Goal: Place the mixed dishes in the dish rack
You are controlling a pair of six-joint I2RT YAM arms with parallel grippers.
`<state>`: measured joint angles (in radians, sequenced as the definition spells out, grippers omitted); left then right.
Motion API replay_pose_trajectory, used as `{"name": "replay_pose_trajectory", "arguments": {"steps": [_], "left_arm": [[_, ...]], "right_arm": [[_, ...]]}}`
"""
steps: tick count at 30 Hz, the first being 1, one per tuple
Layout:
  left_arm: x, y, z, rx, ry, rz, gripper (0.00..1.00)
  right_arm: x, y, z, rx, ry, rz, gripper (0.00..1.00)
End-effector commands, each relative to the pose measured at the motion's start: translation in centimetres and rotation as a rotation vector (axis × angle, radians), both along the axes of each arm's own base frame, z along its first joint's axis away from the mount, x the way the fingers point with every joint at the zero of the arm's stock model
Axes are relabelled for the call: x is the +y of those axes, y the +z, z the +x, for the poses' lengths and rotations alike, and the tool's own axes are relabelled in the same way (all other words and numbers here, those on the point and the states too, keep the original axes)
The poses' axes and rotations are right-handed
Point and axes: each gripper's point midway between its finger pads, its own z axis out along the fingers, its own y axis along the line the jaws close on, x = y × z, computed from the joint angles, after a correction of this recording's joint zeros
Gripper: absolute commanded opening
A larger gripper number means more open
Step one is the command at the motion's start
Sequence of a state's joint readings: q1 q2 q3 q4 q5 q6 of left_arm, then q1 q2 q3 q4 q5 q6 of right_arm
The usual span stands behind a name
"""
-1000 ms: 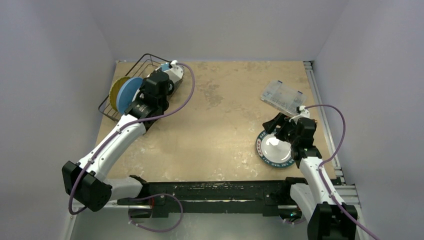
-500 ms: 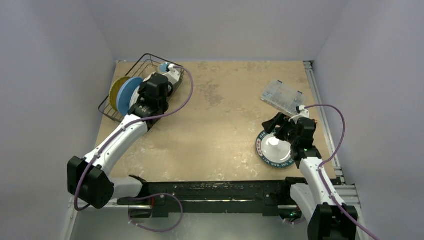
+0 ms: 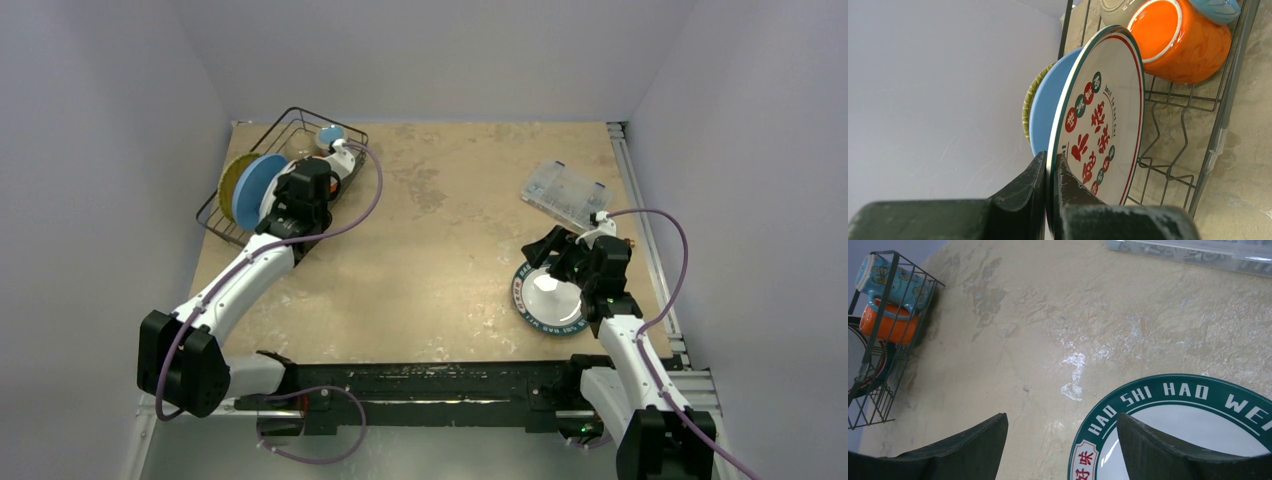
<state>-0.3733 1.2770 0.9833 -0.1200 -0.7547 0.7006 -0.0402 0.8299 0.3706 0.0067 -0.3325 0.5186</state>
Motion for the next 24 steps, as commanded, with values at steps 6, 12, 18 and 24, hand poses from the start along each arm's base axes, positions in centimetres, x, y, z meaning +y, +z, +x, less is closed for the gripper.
{"name": "replay_pose_trajectory", "arguments": {"steps": [6, 12, 18, 24], "left_arm": [[2.4, 7.5, -0.5, -0.214, 0.080, 0.023, 0.00], [2.9, 8.2, -0.9, -0.227, 0.088, 0.031, 0.00], [2.7, 7.0, -0.4, -0.211, 0.081, 0.015, 0.00], [2.4, 5.2, -0.4, -0.181, 0.070, -0.024, 0.00]], "right_arm": [[0.3, 0.9, 0.5, -0.049, 0.025, -0.012, 0.80], [0.5, 0.8, 0.5, -0.045, 0.032, -0.010, 0.80], [0.5, 0.8, 0.5, -0.044, 0.034, -0.010, 0.80], [0.6, 0.8, 0.4, -0.044, 0.037, -0.010, 0.80]]}}
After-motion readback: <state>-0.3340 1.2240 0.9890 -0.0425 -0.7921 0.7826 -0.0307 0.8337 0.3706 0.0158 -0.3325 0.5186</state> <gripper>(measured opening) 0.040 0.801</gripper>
